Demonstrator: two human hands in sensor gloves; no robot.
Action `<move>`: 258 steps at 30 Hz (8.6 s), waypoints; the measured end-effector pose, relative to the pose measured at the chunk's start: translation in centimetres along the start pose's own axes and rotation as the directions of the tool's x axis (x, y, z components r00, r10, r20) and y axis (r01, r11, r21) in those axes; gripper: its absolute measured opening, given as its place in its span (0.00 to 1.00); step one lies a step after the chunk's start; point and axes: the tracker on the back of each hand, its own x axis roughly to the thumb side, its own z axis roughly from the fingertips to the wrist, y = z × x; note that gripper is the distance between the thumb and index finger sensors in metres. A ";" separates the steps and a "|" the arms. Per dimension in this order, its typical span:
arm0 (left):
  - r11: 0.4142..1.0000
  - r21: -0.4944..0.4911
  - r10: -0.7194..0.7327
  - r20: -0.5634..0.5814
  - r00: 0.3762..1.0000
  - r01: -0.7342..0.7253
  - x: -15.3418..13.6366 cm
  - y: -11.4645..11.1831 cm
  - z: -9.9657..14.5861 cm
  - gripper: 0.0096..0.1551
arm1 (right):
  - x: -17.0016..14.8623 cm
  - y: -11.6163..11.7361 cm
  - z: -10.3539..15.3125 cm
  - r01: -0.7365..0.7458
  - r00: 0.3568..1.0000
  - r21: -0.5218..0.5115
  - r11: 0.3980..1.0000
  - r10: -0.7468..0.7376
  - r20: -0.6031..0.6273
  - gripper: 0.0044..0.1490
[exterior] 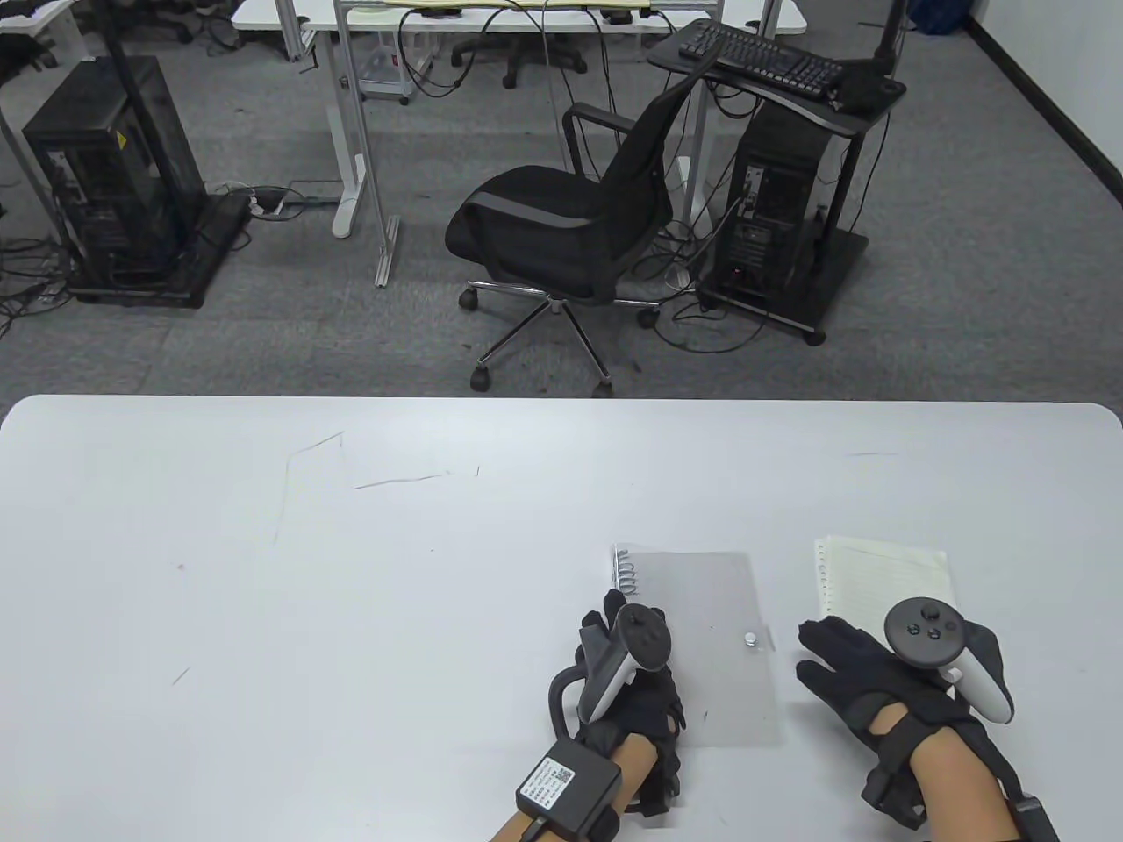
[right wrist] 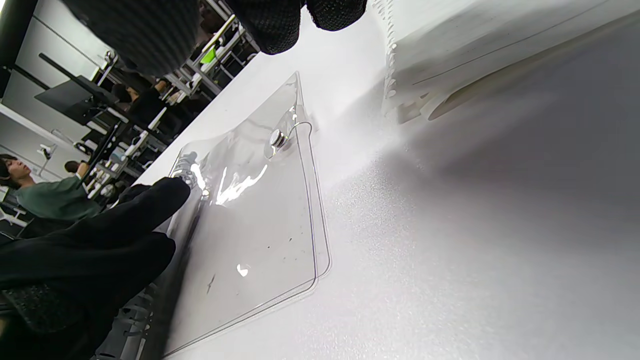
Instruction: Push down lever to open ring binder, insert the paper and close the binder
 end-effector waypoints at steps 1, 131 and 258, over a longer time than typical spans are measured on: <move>1.000 -0.016 0.002 -0.006 1.000 -0.002 -0.1 0.0 0.1 0.35 | 0.0 0.0 0.0 -0.002 1.000 -0.002 1.000 0.002 0.002 0.47; 0.953 -0.262 -0.216 -0.238 0.947 0.152 -11.6 12.3 1.9 0.26 | 1.7 4.8 -4.4 -0.454 0.866 0.045 0.890 0.452 -0.213 0.53; 0.997 -0.065 -0.014 0.304 0.952 0.036 -4.7 7.0 6.4 0.45 | -5.5 -8.7 -12.0 -0.479 0.797 -0.169 0.862 0.345 -0.496 0.53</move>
